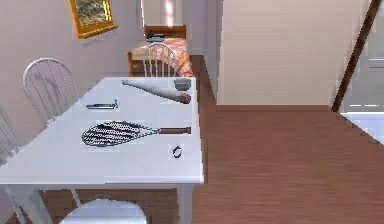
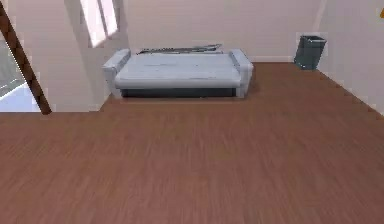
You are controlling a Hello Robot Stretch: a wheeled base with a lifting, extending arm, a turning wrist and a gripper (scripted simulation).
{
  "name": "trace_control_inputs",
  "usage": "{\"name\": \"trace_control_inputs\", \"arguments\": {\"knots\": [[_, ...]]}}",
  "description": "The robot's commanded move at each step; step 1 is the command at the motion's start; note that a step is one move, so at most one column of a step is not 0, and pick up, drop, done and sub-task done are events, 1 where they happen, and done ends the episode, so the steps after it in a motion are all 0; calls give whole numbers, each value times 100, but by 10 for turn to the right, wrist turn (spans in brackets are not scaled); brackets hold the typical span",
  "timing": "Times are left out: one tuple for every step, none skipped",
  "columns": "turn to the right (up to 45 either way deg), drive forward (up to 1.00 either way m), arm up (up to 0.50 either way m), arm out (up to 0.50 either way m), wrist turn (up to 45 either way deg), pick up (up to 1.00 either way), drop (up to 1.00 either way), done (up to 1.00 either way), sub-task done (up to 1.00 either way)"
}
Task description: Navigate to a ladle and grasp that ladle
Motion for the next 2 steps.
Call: {"name": "trace_control_inputs", "arguments": {"knots": [[420,0,0,0,0,0,0,0,0],[0,100,0,0,0,0,0,0,0]]}}
